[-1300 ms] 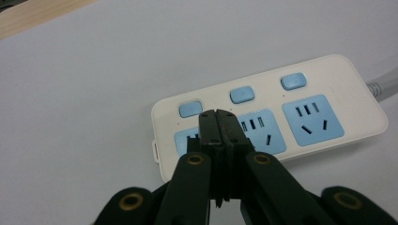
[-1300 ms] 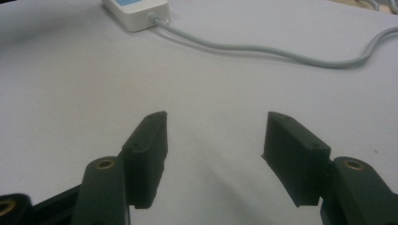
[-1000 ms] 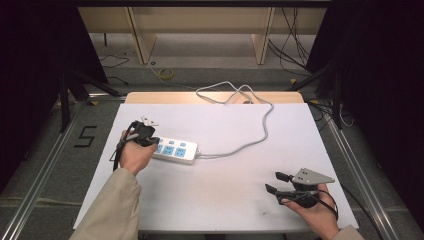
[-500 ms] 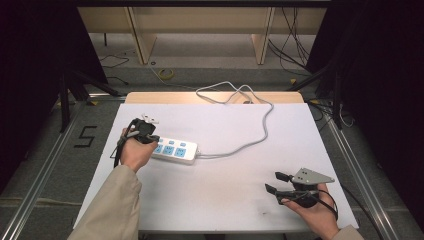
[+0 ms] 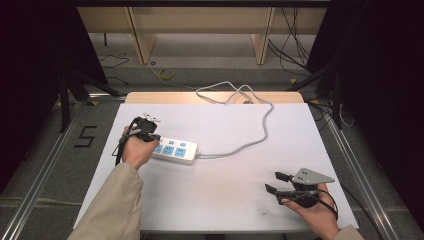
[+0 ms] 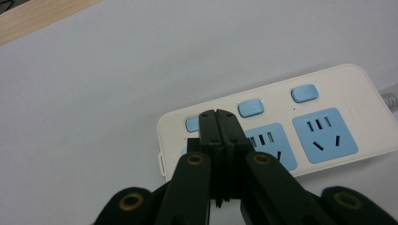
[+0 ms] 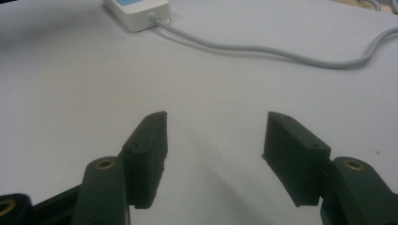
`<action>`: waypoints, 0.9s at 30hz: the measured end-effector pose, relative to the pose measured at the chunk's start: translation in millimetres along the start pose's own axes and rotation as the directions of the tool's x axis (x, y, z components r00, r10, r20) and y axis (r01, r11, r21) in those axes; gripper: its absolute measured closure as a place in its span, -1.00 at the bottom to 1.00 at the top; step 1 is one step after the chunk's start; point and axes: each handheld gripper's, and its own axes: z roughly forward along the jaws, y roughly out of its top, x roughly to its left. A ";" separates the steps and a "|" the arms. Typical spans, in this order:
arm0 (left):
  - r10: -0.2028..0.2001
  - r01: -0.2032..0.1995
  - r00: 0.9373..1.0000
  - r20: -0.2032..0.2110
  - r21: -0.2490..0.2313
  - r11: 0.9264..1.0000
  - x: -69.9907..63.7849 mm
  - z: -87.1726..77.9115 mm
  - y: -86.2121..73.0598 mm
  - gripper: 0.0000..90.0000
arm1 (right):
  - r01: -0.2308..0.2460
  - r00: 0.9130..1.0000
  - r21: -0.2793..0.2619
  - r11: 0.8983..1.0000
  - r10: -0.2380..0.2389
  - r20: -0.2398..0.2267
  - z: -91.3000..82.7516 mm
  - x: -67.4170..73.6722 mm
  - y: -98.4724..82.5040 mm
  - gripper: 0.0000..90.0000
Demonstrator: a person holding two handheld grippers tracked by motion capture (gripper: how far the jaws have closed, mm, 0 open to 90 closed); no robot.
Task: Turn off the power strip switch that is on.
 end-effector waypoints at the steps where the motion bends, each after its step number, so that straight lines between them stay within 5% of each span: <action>1: -0.001 0.001 1.000 0.000 0.000 1.000 0.1 0.3 0.4 0.99 | -0.001 1.000 0.000 1.000 0.001 0.000 0.0 0.0 0.0 -0.09; 27: 0.009 -0.009 1.000 0.002 0.034 0.999 0.1 10.5 9.5 0.99 | -0.006 1.000 -0.003 1.000 0.006 0.003 -0.2 -0.3 0.1 -0.09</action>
